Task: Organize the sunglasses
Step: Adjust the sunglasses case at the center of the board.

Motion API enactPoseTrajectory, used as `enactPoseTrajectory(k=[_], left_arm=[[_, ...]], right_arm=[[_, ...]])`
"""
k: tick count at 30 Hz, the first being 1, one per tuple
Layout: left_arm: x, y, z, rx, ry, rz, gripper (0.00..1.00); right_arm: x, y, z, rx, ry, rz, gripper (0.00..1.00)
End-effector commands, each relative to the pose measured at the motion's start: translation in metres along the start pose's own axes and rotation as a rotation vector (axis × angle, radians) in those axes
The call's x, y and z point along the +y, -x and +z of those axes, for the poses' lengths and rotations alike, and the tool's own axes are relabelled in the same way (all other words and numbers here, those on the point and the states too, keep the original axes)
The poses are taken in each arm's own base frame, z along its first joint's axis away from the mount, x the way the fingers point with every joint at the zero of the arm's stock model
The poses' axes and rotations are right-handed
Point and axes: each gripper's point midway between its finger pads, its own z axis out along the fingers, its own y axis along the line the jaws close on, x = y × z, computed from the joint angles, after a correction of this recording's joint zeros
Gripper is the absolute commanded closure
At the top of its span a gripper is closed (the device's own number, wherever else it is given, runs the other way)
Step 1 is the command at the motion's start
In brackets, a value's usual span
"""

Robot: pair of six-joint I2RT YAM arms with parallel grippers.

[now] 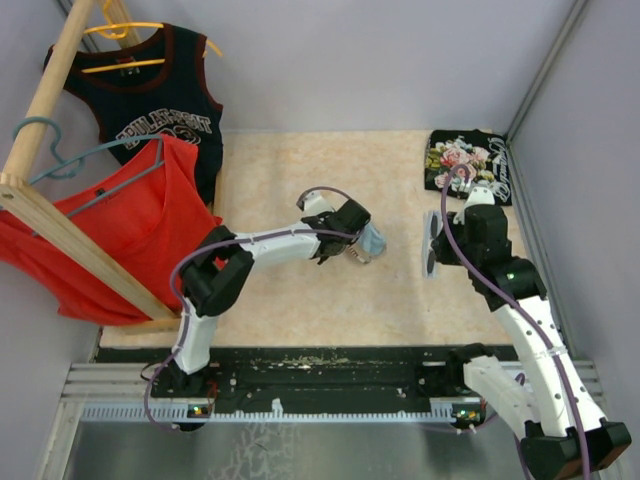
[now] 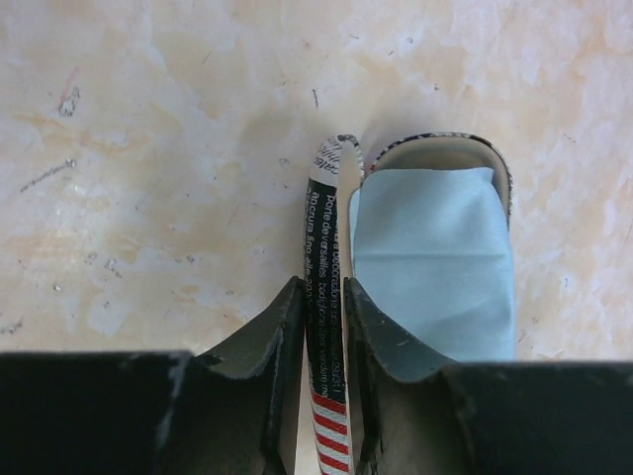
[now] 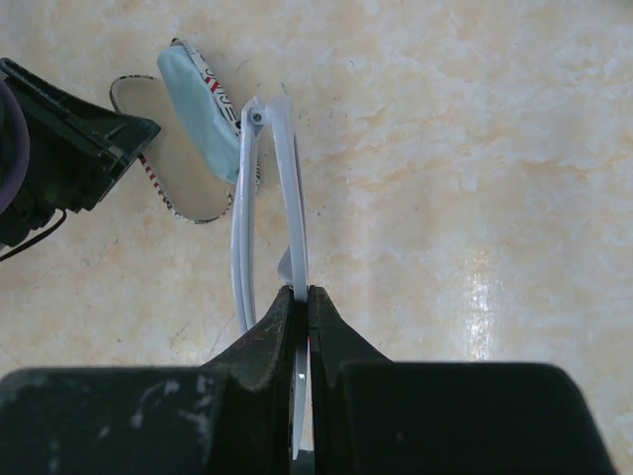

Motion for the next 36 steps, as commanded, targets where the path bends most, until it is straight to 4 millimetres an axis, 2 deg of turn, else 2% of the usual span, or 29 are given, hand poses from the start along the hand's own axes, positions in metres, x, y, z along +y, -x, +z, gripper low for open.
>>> enactPoseTrajectory(k=[1,12,21,28,32,36], left_arm=[[-0.018,0.017,-0.009,0.010,-0.078,0.041,0.73],[-0.040,0.042,-0.022,-0.018,-0.162,0.295,0.78],[-0.047,0.047,-0.034,0.002,-0.224,0.572,0.85],[-0.028,0.057,-0.044,0.034,-0.163,0.841,0.88],[-0.006,0.065,-0.048,0.050,-0.086,0.974,0.93],[0.019,0.076,-0.055,0.046,0.022,1.096,0.98]], right_arm=[[0.004,0.013,-0.004,-0.056,0.021,-0.009,1.00],[0.006,0.012,-0.002,-0.049,0.030,-0.003,1.00],[0.011,0.009,0.001,-0.035,0.057,-0.001,1.00],[0.031,0.003,0.001,-0.024,0.170,0.036,1.00],[0.045,-0.006,0.003,-0.011,0.253,0.072,1.00],[0.050,-0.014,0.005,-0.011,0.290,0.099,1.00]])
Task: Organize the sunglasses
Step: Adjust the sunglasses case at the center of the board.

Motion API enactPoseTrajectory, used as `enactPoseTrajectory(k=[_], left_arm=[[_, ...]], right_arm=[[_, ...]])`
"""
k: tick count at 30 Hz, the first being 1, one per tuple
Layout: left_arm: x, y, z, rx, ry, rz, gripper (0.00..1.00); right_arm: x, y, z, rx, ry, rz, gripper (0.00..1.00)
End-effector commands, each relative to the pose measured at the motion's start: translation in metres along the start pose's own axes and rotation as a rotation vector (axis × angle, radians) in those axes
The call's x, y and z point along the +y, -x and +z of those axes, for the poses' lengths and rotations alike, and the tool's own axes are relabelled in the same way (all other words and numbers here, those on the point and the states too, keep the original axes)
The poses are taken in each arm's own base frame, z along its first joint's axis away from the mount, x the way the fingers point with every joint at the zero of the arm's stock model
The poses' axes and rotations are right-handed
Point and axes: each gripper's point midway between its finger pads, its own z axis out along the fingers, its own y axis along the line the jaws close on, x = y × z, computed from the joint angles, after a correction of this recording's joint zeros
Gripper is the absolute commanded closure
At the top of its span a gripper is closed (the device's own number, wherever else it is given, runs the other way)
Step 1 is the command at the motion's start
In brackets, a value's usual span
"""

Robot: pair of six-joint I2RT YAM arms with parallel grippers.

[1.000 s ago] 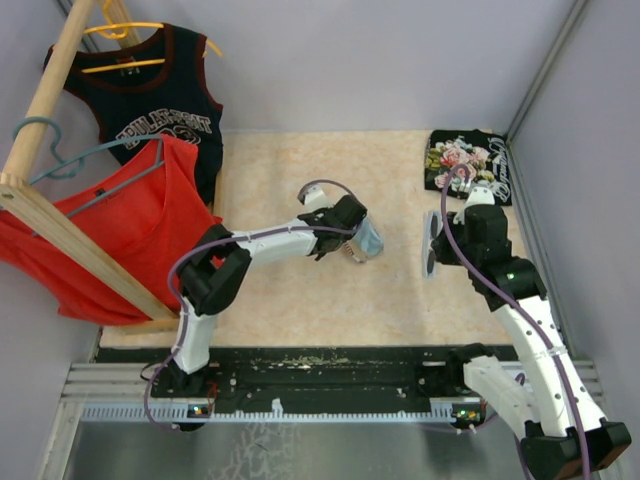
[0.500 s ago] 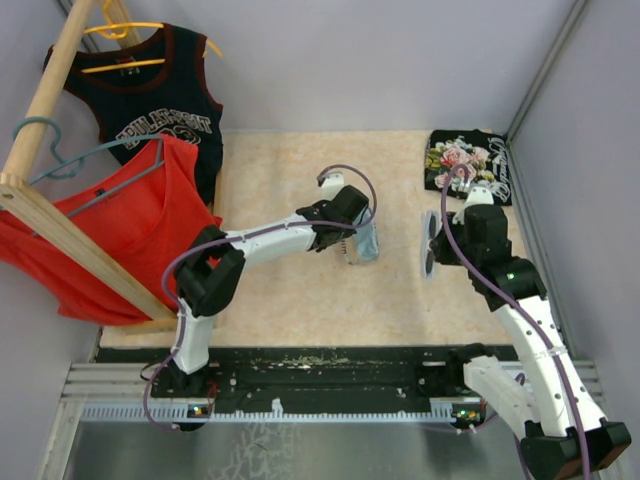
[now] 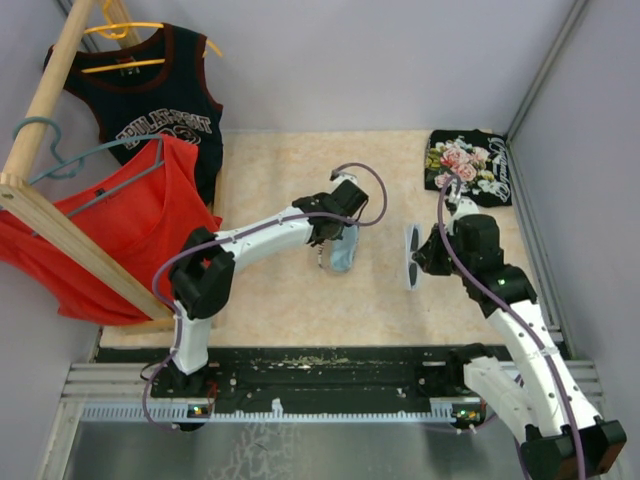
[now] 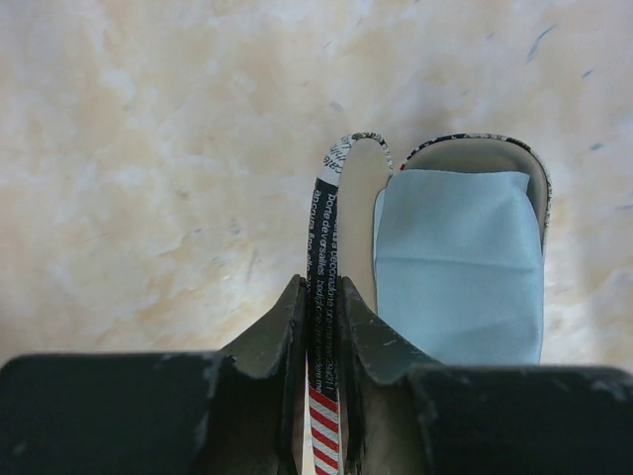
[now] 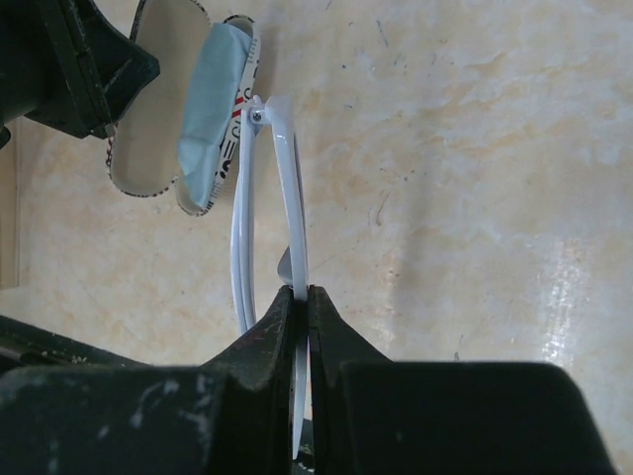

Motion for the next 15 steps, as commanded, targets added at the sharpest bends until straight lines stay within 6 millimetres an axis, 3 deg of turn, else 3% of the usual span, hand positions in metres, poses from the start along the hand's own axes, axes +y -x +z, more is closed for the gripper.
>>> enactPoseTrajectory(k=[1,8,15], left_arm=[[0.037,0.001,-0.028,0.027,0.116,0.169,0.98],[0.047,-0.029,-0.048,0.077,0.220,0.283,0.99],[0.043,-0.062,-0.056,0.144,0.216,0.270,0.99]], right_arm=[[0.023,0.015,-0.002,-0.087,0.118,0.032,1.00],[0.034,0.004,0.008,-0.097,0.213,0.119,1.00],[0.042,-0.005,0.018,-0.123,0.290,0.258,1.00]])
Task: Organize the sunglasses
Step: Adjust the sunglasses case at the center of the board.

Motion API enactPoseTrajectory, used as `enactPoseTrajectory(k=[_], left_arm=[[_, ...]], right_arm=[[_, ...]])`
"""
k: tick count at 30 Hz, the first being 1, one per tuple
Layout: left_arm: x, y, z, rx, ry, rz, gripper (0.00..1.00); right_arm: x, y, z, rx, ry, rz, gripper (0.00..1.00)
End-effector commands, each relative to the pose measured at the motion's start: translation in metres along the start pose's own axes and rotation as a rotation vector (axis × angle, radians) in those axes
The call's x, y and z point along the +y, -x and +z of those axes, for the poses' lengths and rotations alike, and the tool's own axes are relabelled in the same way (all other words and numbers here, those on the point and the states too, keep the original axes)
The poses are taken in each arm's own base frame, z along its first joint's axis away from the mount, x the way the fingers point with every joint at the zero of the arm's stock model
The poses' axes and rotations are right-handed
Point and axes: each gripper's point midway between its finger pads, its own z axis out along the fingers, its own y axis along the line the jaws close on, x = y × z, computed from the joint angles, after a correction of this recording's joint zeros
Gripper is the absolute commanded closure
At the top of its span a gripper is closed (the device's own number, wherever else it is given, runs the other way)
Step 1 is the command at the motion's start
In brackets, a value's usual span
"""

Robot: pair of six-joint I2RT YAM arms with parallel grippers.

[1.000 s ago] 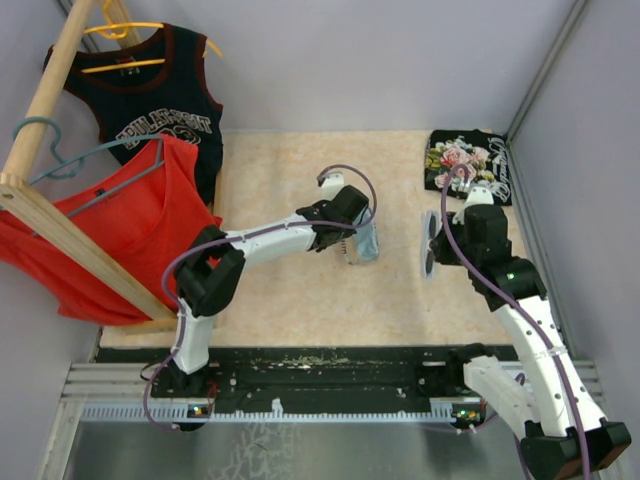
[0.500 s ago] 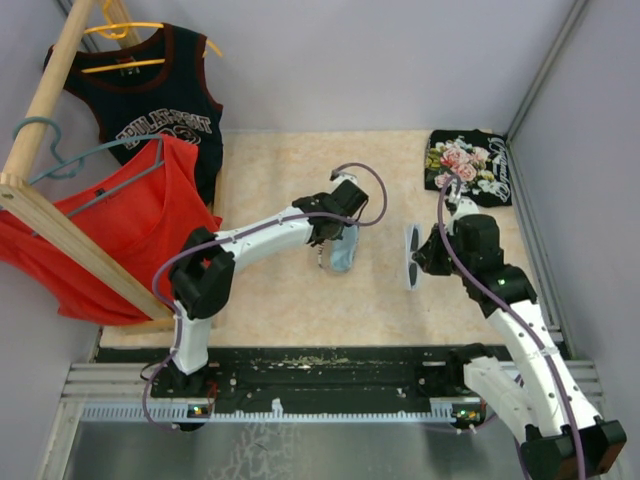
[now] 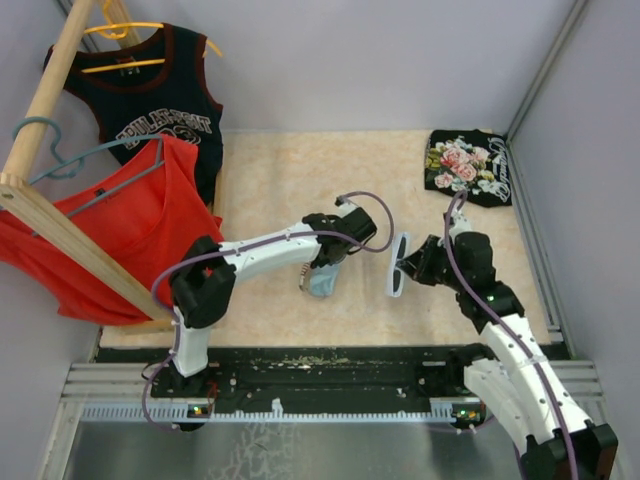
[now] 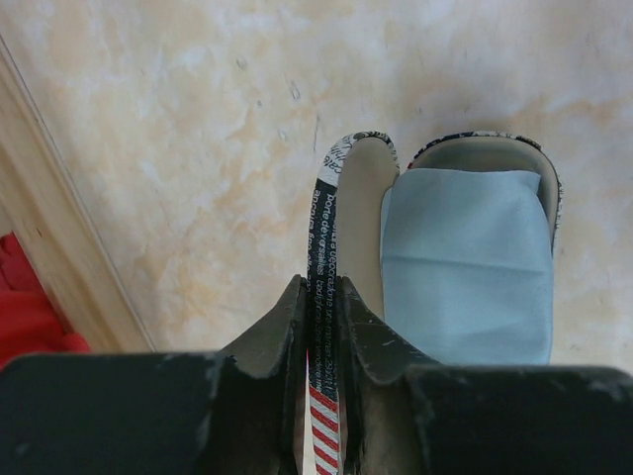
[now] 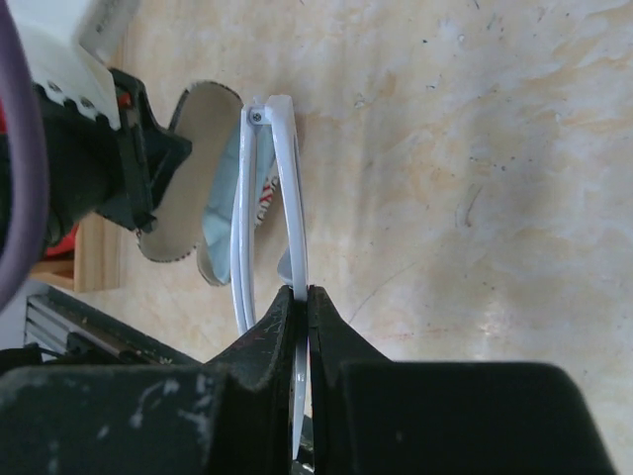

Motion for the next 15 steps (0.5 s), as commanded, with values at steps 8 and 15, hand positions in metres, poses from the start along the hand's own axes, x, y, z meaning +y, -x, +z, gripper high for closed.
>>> enactPoseTrajectory(k=[8,15], left_arm=[[-0.003,-0.031,-0.014,0.049,-0.018,-0.081,0.98],[-0.008,-0.032,-0.018,0.031,-0.027,-0.129,0.97]], right_arm=[[0.025,-0.006,0.023,-0.115,0.208,0.257,1.00],[0.041,-0.027,0.044,-0.083,0.255,0.281,1.00]])
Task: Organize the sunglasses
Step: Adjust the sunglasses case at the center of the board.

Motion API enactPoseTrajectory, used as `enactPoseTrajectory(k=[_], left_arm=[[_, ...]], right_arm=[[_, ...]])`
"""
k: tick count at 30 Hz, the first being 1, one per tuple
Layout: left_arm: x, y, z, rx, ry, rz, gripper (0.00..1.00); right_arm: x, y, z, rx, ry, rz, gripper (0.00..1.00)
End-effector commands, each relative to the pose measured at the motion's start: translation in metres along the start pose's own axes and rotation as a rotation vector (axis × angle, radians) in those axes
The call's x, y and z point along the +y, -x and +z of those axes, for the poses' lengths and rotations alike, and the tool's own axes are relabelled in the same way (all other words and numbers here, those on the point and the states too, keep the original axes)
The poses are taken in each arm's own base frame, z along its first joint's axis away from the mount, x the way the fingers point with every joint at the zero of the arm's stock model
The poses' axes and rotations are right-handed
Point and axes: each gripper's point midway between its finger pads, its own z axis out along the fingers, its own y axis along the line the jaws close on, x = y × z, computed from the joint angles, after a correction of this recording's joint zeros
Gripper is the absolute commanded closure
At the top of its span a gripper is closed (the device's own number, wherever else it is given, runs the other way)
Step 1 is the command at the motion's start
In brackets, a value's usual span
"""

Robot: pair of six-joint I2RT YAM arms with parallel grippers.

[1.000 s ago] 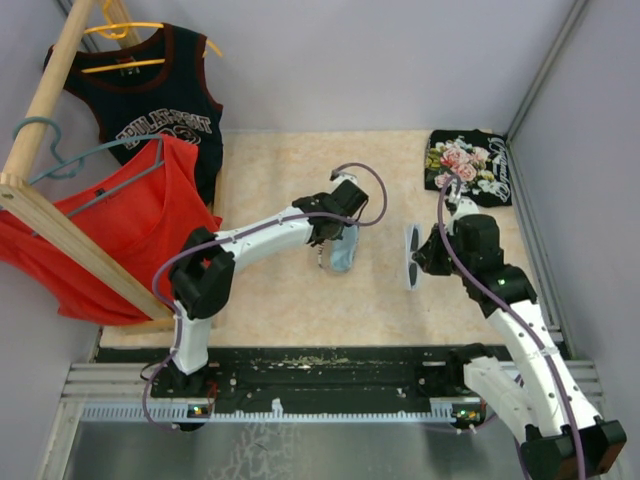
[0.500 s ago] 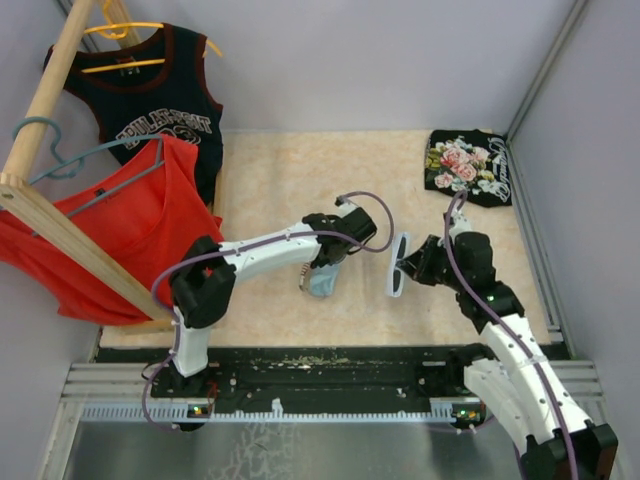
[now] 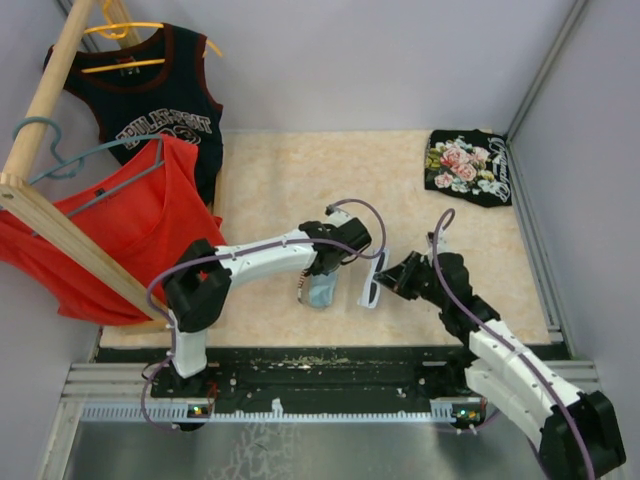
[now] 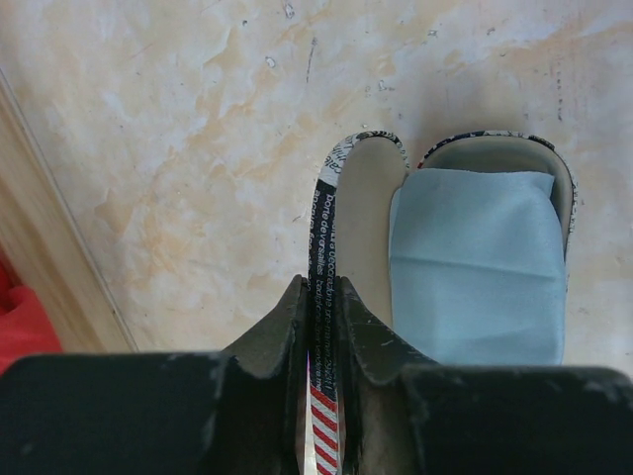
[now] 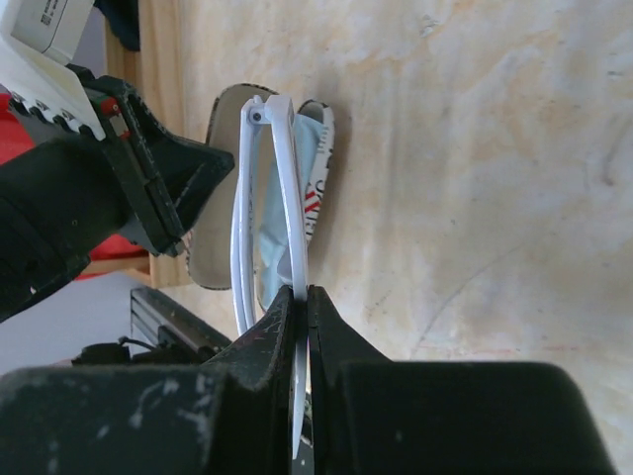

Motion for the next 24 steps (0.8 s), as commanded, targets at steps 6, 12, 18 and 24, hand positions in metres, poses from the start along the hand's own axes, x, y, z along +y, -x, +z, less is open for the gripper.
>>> enactPoseTrajectory(k=[6,12,18,24], left_arm=[[-0.003,0.007,-0.011,-0.048,-0.023,-0.074,0.97],[-0.003,0.006,-0.011,-0.052,-0.011,-0.073,0.97],[-0.007,0.006,-0.012,-0.055,-0.004,-0.066,0.96],[-0.009,0.006,-0.014,-0.061,0.008,-0.060,0.95]], right_arm=[[0.041,0.004,0.029,-0.068,0.137,0.017,1.00],[0.052,-0.002,0.044,-0.045,0.172,0.031,1.00],[0.064,-0.004,0.055,-0.036,0.201,0.057,1.00],[0.075,-0.006,0.064,-0.024,0.226,0.078,1.00]])
